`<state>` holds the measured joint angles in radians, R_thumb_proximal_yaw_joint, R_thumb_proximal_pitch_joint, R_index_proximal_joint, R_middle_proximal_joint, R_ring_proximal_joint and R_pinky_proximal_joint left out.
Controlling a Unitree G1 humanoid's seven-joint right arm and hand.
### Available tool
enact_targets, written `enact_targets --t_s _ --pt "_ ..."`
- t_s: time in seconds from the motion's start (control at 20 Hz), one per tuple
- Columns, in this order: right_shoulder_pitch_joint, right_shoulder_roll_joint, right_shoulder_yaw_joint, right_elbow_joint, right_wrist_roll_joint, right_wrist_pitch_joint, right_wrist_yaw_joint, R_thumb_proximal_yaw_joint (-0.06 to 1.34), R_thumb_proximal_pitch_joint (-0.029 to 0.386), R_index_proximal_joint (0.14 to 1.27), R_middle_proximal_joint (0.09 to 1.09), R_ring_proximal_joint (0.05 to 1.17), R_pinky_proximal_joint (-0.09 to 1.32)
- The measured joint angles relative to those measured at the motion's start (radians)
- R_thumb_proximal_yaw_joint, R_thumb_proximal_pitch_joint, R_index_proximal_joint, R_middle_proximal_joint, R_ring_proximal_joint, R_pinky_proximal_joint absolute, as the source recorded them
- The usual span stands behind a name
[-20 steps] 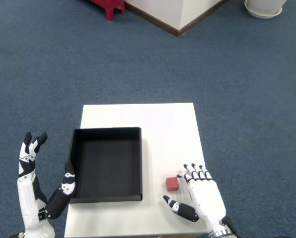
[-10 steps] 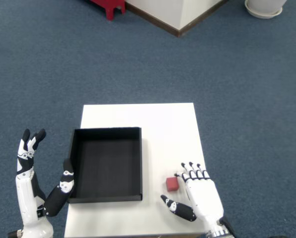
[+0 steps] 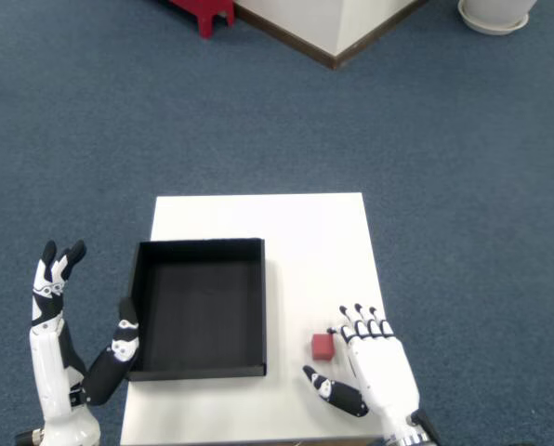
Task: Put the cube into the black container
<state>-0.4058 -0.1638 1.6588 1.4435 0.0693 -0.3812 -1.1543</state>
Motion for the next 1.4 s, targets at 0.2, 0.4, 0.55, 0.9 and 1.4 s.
enact_targets --t_s 0.2,0.4,0.55,0.9,1.4 --pt "0.000 -0.002 0.000 0.000 0.000 0.000 0.000 0.68 0.125 0.74 0.18 0.13 -0.05" --pt "0.009 -0.009 0.000 0.000 0.000 0.000 -0.007 1.28 0.186 1.18 0.30 0.19 0.04" --pt "0.020 -0.016 -0.001 -0.001 0.000 0.000 -0.026 1.32 0.194 1.14 0.31 0.19 0.06" --pt "0.021 -0.020 0.000 -0.003 0.000 0.000 -0.026 1.27 0.185 1.11 0.29 0.18 0.04" --pt "0.026 -0.020 0.000 -0.003 0.000 0.000 -0.036 1.22 0.177 1.08 0.28 0.17 0.03"
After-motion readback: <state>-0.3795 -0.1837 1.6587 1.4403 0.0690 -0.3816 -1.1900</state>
